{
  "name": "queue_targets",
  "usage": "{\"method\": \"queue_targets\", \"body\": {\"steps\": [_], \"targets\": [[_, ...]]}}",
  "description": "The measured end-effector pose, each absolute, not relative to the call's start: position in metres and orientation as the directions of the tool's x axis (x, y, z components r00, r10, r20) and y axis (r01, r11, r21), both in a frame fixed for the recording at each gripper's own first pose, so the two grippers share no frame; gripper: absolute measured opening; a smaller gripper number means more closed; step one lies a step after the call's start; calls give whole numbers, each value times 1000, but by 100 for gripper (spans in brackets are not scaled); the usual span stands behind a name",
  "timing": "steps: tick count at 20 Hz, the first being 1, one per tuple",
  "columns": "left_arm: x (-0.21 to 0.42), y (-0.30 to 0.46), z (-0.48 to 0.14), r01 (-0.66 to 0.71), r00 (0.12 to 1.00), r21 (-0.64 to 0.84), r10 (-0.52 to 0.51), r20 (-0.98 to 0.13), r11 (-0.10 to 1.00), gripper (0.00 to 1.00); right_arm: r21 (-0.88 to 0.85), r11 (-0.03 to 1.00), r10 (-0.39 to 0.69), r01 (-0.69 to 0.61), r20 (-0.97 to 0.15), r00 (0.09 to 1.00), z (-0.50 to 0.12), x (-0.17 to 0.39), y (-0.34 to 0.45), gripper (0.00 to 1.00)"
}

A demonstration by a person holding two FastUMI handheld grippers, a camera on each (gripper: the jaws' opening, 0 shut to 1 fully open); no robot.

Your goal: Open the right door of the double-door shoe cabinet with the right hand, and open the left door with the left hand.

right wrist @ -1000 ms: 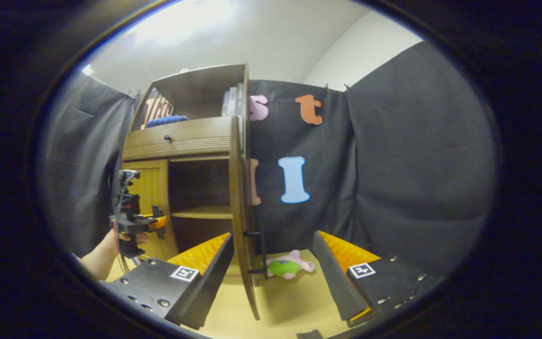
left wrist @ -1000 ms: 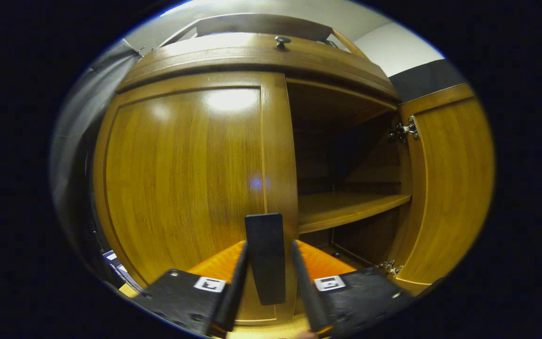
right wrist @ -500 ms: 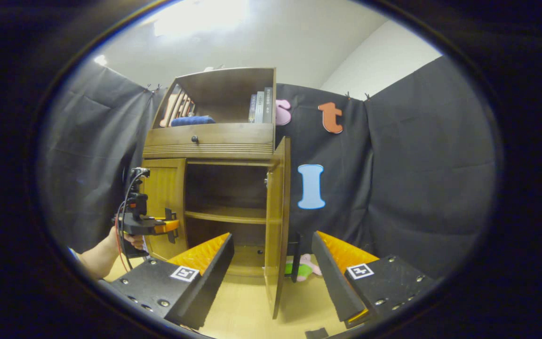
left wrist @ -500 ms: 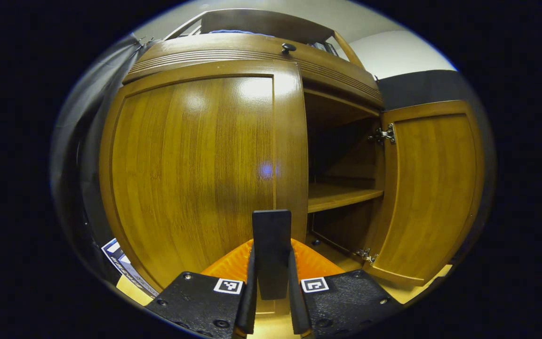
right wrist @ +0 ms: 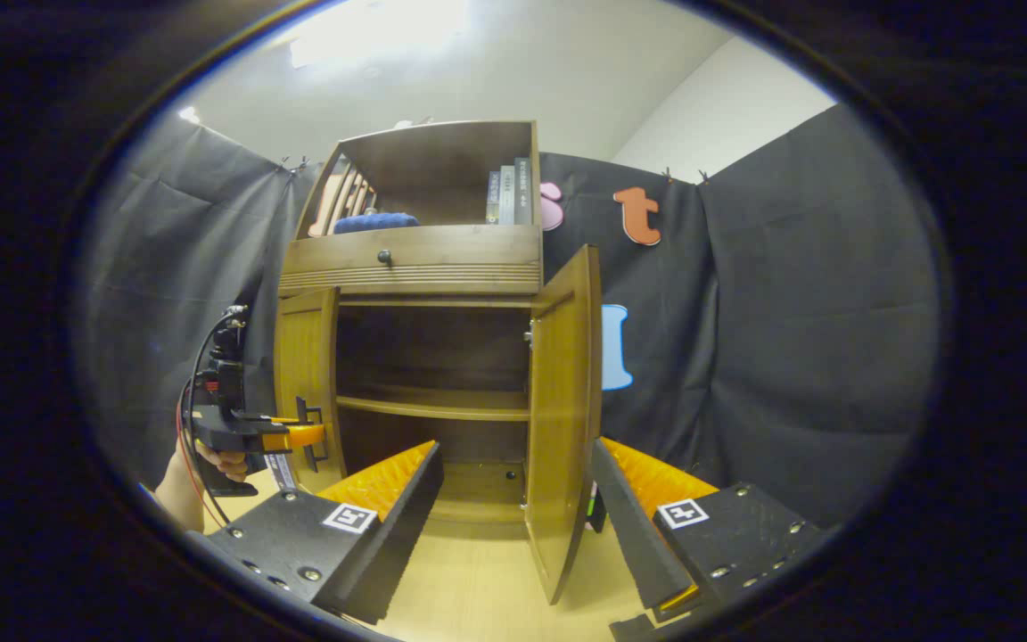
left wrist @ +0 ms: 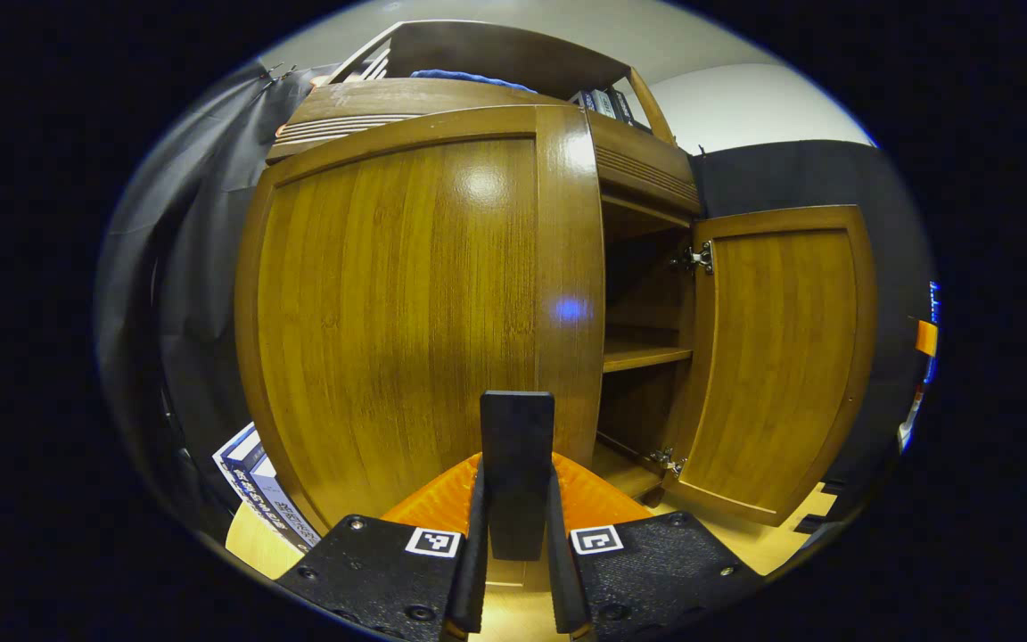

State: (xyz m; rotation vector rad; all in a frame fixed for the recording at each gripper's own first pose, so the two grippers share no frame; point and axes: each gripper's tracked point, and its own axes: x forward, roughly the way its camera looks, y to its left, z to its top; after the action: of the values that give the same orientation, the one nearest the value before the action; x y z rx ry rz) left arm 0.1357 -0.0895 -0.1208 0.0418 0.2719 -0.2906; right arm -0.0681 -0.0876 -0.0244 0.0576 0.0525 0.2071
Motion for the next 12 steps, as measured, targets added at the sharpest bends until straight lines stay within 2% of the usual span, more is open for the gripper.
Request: {"method": "queue_targets", "body": {"steps": [12], "targets": [[124, -81, -119, 313, 919, 9, -301, -256, 950, 29, 101, 969, 231, -225, -59, 971, -34, -66, -71, 96]]}}
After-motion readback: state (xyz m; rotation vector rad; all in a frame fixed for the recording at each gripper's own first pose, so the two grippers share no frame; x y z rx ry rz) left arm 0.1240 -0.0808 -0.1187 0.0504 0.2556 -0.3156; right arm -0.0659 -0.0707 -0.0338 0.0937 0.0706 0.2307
